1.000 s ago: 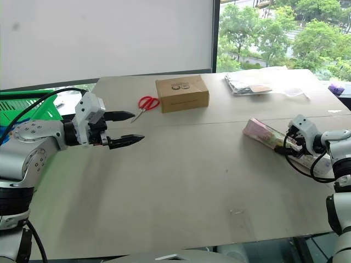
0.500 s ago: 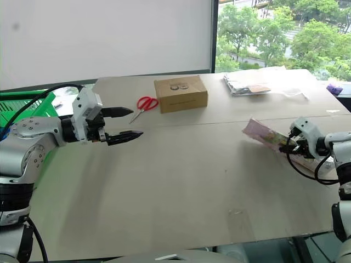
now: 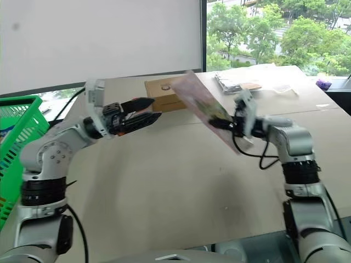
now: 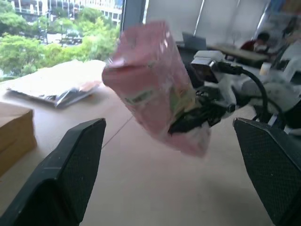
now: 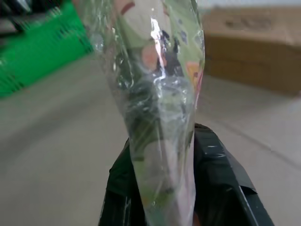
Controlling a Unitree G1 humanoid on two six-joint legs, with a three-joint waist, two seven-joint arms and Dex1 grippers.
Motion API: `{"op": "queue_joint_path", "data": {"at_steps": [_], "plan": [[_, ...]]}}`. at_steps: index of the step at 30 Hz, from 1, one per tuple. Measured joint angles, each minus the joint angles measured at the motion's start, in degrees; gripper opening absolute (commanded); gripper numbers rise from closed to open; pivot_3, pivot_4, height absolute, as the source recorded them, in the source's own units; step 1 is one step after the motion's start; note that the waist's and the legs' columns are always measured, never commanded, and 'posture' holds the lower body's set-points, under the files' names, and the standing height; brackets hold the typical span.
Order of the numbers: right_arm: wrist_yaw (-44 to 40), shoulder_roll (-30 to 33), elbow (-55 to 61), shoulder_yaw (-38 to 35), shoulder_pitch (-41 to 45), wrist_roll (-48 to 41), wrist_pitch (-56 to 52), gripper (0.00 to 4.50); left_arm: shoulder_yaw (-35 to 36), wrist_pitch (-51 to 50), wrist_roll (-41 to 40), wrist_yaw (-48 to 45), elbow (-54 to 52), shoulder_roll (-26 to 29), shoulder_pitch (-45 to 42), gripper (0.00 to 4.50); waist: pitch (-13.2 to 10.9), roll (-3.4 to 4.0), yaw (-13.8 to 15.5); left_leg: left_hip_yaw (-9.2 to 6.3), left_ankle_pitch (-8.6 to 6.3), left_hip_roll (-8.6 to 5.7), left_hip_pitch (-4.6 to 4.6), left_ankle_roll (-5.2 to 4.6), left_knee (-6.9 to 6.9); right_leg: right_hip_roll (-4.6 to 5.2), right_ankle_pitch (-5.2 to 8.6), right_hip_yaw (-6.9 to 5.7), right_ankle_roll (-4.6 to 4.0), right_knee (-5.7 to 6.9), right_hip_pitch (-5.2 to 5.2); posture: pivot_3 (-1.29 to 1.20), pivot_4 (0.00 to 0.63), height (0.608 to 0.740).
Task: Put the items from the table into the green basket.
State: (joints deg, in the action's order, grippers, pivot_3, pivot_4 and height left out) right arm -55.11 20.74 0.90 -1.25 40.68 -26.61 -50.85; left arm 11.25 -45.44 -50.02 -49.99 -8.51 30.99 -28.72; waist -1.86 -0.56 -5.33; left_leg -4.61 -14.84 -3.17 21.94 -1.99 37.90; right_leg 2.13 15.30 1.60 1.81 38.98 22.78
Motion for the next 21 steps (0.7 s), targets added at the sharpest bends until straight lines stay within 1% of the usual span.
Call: {"op": "queue_joint_path", "data": {"at_steps": [3,6,10,15,16,17,18,19,20,21], "plan": [[3.76,-4.47,4.06,-1.84,2.32,-5.58,-3.89,0.4,1.55,-1.16,-3.11,2.98,0.0,-2.38,-0.78,4.5,0.04,-0.06,0.15,-0.11,0.0,-0.05,0.0,0.02,-0.02,0.02,0.0,-0.07,-0.01,-0.06,-0.03,-0.09,0.0,0.74],[7.12,-8.64,5.18,-2.22,2.11,-9.52,-6.69,0.4,1.78,-2.2,-5.96,3.54,-0.5,-3.43,-0.74,4.5,0.02,-0.03,-0.04,-0.08,0.01,-0.08,0.03,0.04,-0.03,0.04,0.0,-0.03,-0.01,-0.04,0.02,-0.09,0.0,0.74],[7.34,-8.73,8.35,0.15,0.33,-12.67,-8.41,0.4,3.29,-2.61,-10.49,3.71,-2.56,-3.87,-0.73,4.5,0.01,0.0,-0.16,-0.08,0.01,-0.09,0.0,0.03,-0.03,0.04,0.0,-0.03,-0.02,-0.01,0.01,-0.08,0.0,0.74],[7.82,-8.32,9.21,2.47,-0.49,-14.2,-9.02,0.4,4.15,-2.6,-13.14,4.89,-3.64,-4.29,-0.47,4.5,0.01,0.0,-0.14,-0.1,0.04,-0.08,-0.05,0.08,-0.03,0.01,-0.02,-0.05,-0.06,0.02,-0.01,-0.07,0.0,0.74],[7.74,-8.24,9.36,3.08,-0.7,-14.58,-9.15,0.4,4.03,-2.58,-13.14,5.0,-3.93,-4.29,-0.13,4.24,0.01,0.0,-0.14,-0.1,0.04,-0.08,-0.05,0.08,-0.03,0.01,-0.02,-0.04,-0.06,0.02,-0.02,-0.07,0.0,0.74],[7.79,-8.28,9.35,3.17,-0.75,-14.74,-9.27,0.4,3.94,-2.56,-13.14,4.97,-4.05,-4.29,0.07,4.09,0.01,0.0,-0.15,-0.09,0.04,-0.08,-0.04,0.07,-0.04,0.01,-0.02,-0.04,-0.06,0.02,-0.02,-0.07,0.0,0.74],[8.01,-8.37,9.34,3.22,-0.78,-15.22,-9.54,0.4,3.84,-2.55,-13.18,4.74,-4.42,-4.3,0.64,3.71,0.0,0.0,-0.16,-0.08,0.04,-0.08,-0.04,0.07,-0.04,0.01,-0.02,-0.03,-0.06,0.01,-0.01,-0.07,0.0,0.74],[8.28,-8.47,9.34,3.21,-0.77,-15.57,-9.64,0.9,3.71,-2.55,-13.2,4.55,-4.53,-4.34,1.16,3.24,0.01,0.0,-0.15,-0.09,0.04,-0.09,-0.04,0.08,-0.04,0.01,-0.02,-0.04,-0.06,0.01,-0.01,-0.08,0.0,0.74],[8.59,-8.59,9.33,3.22,-0.77,-15.63,-9.65,1.39,3.51,-2.55,-13.22,4.27,-4.54,-4.37,1.65,3.02,0.01,0.0,-0.13,-0.1,0.04,-0.09,-0.04,0.08,-0.04,0.01,-0.02,-0.04,-0.06,0.0,-0.01,-0.08,0.0,0.74],[8.75,-8.52,9.33,3.22,-0.77,-15.67,-9.65,1.68,3.3,-2.52,-13.19,4.16,-4.56,-4.45,1.93,2.42,0.0,0.01,-0.09,-0.1,0.04,-0.09,-0.04,0.08,-0.04,0.01,-0.02,-0.05,-0.06,0.0,-0.01,-0.08,0.0,0.74]]}}
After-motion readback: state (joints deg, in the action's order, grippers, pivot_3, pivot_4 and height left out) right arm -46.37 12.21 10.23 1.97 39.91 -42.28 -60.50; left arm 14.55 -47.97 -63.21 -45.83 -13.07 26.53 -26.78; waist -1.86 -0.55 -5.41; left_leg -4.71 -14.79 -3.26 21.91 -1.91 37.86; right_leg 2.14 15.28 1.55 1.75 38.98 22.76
